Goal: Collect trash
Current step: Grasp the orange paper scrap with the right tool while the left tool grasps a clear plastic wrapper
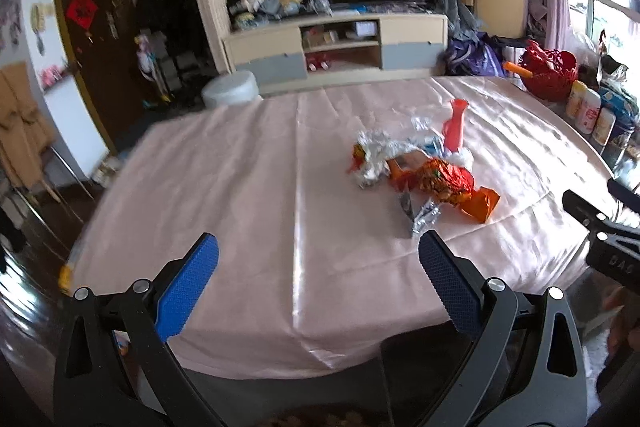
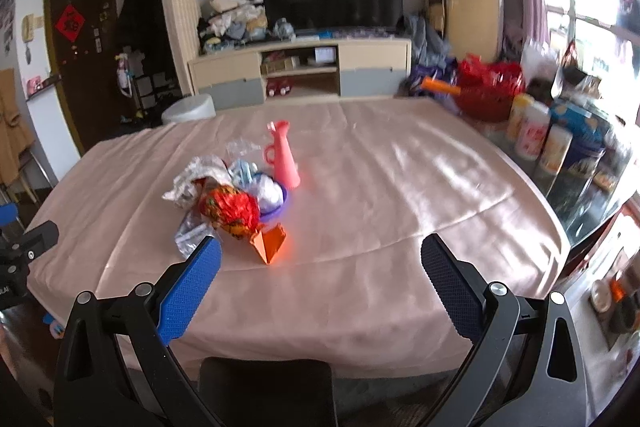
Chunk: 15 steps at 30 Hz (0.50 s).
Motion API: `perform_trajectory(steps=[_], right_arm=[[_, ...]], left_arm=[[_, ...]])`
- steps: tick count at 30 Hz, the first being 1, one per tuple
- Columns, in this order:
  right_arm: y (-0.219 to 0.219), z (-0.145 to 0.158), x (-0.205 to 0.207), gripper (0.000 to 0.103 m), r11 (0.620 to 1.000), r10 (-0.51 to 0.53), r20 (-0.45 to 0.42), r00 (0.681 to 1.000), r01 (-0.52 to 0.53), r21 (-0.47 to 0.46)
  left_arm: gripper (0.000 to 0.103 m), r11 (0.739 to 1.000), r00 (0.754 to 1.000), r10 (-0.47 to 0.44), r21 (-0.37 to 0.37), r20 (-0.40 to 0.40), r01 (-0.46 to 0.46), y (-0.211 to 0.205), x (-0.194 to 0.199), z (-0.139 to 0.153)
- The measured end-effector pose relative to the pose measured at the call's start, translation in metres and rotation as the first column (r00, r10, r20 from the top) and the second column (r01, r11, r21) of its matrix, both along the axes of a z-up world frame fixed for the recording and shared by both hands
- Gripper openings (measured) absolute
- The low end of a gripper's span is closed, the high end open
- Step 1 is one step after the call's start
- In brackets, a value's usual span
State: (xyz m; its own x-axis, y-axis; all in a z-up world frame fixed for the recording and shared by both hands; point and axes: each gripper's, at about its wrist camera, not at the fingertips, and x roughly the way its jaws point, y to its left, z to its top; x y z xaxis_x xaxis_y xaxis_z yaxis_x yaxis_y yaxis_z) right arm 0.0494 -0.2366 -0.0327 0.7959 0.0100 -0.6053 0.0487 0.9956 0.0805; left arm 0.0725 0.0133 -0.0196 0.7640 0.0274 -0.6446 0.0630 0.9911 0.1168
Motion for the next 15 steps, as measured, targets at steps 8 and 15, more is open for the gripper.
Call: perform_trajectory(steps=[8,15], right_arm=[[0.016,-0.044,0.038,0.080,0.997,0.076,-0.097,0.992,-0.075,0.013],[0.034,-0.074,0.074,0.058,0.988,0.148,-0.171,0.974,-0.138,0.068]], left_arm=[[0.092,0.998,0.993,-0.065,-0.012,-0.102,0.064,-0.005,0.030,-0.052],[0.084,0.992,0.979,-0.125,-0.044,-0.162,0.119,-0.011,0.047,-0.072]])
